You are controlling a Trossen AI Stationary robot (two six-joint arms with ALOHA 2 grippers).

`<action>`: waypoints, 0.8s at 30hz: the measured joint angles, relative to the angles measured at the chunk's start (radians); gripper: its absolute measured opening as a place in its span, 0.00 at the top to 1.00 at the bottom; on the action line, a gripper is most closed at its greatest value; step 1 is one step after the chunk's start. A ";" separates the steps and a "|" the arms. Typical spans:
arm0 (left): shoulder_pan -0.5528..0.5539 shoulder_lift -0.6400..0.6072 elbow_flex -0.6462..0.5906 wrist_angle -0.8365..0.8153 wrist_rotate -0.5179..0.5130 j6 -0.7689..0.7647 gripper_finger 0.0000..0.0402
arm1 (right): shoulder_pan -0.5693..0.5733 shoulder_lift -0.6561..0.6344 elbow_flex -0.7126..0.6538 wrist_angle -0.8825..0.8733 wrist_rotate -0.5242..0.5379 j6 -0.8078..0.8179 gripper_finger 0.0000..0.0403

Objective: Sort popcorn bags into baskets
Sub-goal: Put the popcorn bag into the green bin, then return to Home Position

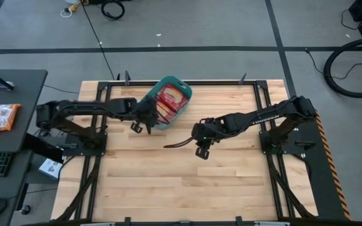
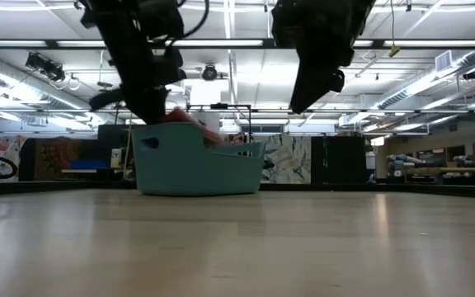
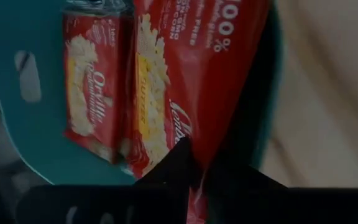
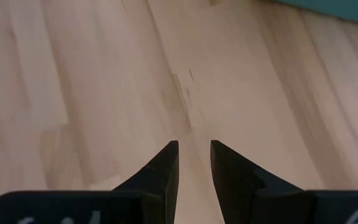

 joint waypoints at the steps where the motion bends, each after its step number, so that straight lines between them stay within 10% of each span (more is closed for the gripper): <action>1: 0.001 -0.022 0.000 -0.023 0.024 -0.034 0.90 | 0.000 0.000 0.000 0.010 -0.003 0.009 0.76; 24: -0.027 -0.255 0.000 -0.282 0.102 -0.737 0.60 | -0.005 -0.001 0.293 0.023 -0.004 0.008 0.77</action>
